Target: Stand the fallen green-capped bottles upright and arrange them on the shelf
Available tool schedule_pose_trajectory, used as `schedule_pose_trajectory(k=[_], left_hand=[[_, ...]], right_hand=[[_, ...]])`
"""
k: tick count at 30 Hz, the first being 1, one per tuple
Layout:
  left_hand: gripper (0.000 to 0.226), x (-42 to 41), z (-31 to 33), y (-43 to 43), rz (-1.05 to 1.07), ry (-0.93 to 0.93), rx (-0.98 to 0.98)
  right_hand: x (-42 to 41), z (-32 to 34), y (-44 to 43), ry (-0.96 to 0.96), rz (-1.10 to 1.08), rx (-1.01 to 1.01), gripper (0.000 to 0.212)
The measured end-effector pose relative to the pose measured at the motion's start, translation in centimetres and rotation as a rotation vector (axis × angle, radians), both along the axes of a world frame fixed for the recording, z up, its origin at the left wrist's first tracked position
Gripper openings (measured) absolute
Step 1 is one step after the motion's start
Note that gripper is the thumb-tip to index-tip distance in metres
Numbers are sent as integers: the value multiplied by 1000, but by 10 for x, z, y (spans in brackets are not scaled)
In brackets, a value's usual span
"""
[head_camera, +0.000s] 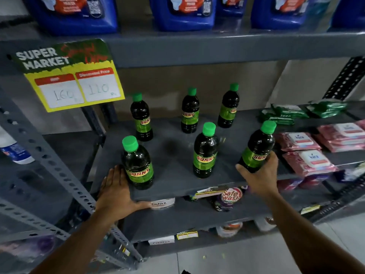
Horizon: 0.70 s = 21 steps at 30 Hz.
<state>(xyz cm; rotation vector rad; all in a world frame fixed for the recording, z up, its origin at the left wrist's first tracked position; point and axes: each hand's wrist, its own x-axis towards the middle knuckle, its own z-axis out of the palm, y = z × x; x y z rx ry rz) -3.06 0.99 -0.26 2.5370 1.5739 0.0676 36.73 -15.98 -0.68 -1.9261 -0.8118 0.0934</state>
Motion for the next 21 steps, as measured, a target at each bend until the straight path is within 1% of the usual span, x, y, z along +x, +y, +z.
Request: schedule_pose_trajectory(k=[3,6,10,15,17,20,21], left_hand=[[164,0,1,0,6,8,2],[165,1,0,0,18,17,11],[165,4,3,-2,15,55,29],[159,5,13,-8,34,52,4],[155,7,15,-12,34,16,-2],[156,5,17,-21,63,-53,-30],[157,7,20,-29,101,-68,-5]], right_hand=[[16,-1,6,56,72,-102,93],[19,-2,8,84,77,-90,97],[13,2,6,70,72,-71,104],[10,8,4,60,84,-60,104],[11,8,0,52,121,-70,106],[12,6,-7,-52,177,-69,122],[9,9,-13,-100,186,-73,124]])
